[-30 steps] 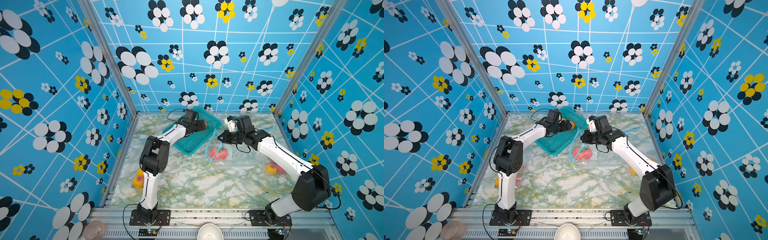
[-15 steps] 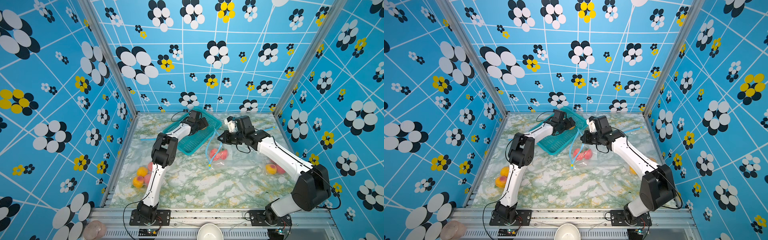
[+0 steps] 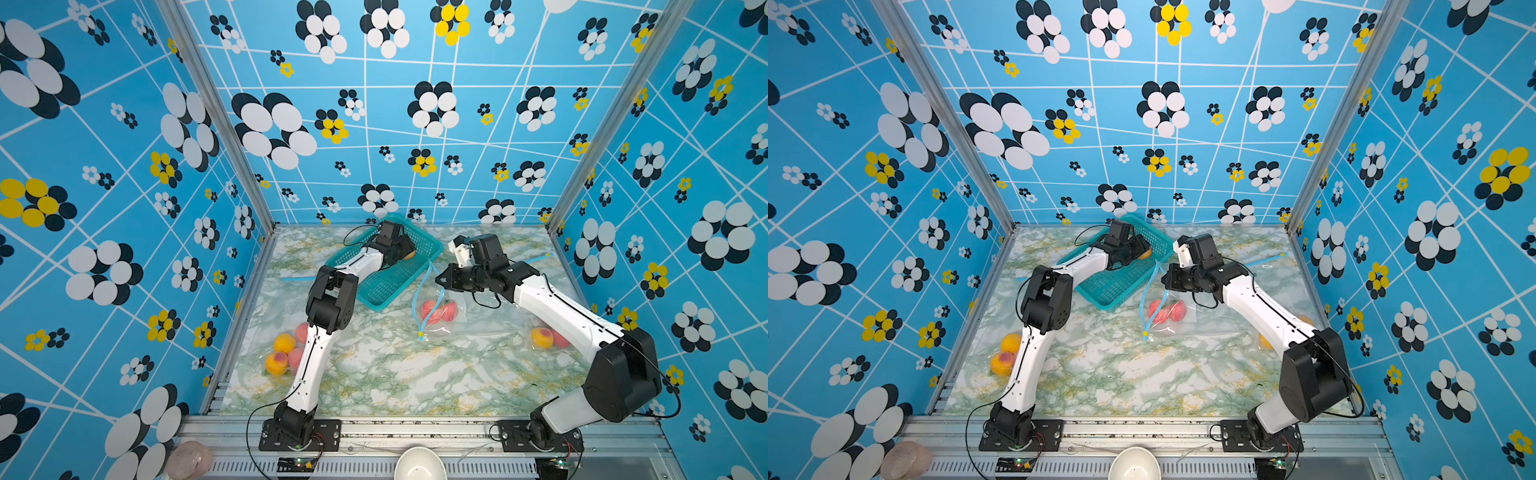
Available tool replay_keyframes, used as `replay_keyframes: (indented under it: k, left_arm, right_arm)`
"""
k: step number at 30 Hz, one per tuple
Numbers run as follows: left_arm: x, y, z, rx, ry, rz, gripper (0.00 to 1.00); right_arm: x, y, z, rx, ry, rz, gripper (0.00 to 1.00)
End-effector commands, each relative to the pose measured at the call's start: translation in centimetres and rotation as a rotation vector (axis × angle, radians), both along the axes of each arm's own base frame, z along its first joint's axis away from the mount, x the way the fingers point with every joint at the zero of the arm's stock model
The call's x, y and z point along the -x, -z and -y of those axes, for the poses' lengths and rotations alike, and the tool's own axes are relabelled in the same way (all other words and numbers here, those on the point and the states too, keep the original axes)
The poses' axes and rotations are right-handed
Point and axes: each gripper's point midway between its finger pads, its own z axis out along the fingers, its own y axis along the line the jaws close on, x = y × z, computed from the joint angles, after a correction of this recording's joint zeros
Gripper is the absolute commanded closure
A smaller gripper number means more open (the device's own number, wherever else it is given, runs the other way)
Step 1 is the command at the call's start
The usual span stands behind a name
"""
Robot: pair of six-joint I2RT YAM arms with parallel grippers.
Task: Place the peach in a zip-top bag and seal the zipper
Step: Pick up the peach from the basket.
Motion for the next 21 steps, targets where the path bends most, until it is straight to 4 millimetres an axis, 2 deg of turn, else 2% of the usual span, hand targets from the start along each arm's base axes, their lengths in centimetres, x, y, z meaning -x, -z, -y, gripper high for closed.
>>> replay_keyframes:
  k: [1,6,9,12,16,18,21]
  left_arm:
    - [0.0,-1.4,-0.3,0.012,0.007,0.025,0.32]
    - [0.6,-3.7,-0.4,0.037,0.025,0.066,0.41]
    - [1.1,-5.0,-0.9,0.039,0.032,0.087,0.41]
    - [2.1,-7.3,-1.4,0.058,0.037,0.124,0.41]
    - [4.0,-12.2,-1.5,0.114,0.071,0.204,0.41]
    - [5.4,-15.0,-1.5,0.141,0.103,0.246,0.40]
    - [8.0,-17.9,-1.6,0.190,0.146,0.292,0.40]
  right_arm:
    - [0.1,-0.5,-0.1,-0.020,-0.009,0.020,1.00]
    - [0.2,-0.5,0.0,-0.029,-0.002,0.020,1.00]
    - [0.2,-0.6,0.1,-0.029,0.002,0.024,1.00]
    - [0.3,-0.5,0.3,-0.024,0.009,0.025,1.00]
    - [0.0,-0.3,0.5,-0.017,0.026,0.027,1.00]
    - [-0.4,-0.3,0.7,-0.025,0.040,0.024,1.00]
    - [-1.2,-0.5,1.0,-0.044,0.072,0.027,1.00]
